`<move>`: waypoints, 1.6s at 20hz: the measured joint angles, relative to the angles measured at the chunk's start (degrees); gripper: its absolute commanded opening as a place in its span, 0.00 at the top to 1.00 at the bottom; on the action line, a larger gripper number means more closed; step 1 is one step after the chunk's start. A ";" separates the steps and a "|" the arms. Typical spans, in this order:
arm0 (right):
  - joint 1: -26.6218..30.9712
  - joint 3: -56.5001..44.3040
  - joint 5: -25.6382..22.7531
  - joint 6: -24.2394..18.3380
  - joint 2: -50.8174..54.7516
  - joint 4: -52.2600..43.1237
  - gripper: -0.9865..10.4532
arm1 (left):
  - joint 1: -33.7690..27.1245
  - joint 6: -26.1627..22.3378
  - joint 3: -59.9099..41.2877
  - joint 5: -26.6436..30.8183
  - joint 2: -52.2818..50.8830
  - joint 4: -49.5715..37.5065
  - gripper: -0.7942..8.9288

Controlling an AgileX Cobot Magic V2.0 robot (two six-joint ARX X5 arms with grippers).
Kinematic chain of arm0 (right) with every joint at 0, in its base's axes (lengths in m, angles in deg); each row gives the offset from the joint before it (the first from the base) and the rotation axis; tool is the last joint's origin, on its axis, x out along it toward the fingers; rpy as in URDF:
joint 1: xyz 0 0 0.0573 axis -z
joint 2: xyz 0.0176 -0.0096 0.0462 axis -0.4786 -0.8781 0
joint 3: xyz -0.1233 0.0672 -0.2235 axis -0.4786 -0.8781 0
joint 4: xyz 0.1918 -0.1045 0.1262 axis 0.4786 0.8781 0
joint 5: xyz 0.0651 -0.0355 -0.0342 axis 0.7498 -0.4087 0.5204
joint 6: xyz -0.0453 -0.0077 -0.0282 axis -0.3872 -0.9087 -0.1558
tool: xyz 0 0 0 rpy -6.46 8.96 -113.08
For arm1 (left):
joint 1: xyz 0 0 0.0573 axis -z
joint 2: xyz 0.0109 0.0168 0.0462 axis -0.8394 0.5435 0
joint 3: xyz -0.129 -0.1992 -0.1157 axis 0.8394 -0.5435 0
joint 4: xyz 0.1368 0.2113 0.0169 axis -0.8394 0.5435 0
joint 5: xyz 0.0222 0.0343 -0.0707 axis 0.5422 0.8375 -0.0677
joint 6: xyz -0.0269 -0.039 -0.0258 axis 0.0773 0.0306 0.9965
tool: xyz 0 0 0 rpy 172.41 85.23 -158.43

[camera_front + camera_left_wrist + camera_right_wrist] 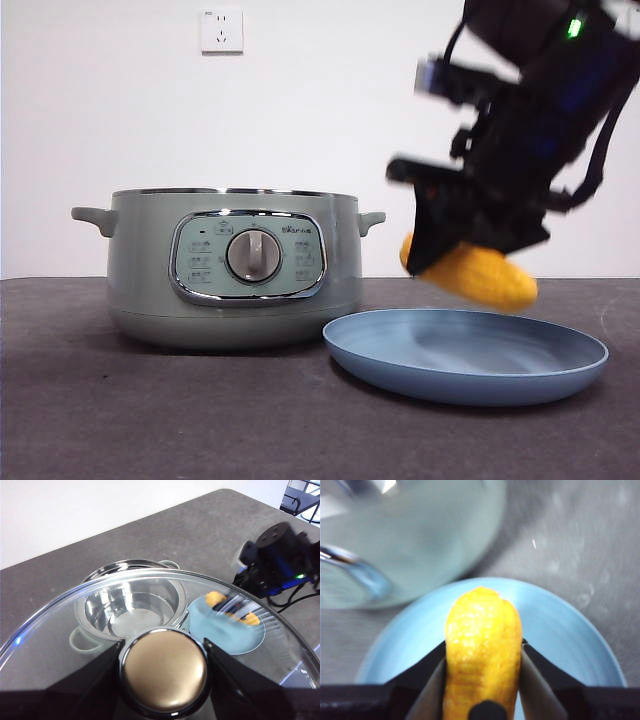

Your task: Take the corn out from the steamer,put the corn on the plate,close the lid

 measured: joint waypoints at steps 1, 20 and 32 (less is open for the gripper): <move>0.28 0.00 0.00 0.07 -1.97 -1.25 0.93 | 0.00 0.02 0.00 0.00 0.17 -0.31 0.93; 0.66 -0.17 -0.04 0.85 -1.62 -0.76 0.34 | 0.00 0.26 -5.03 -2.54 15.19 -22.38 0.93; 0.66 -0.15 -0.79 1.55 38.07 22.86 0.34 | -0.02 1.53 -16.48 -1.86 33.66 -53.64 0.93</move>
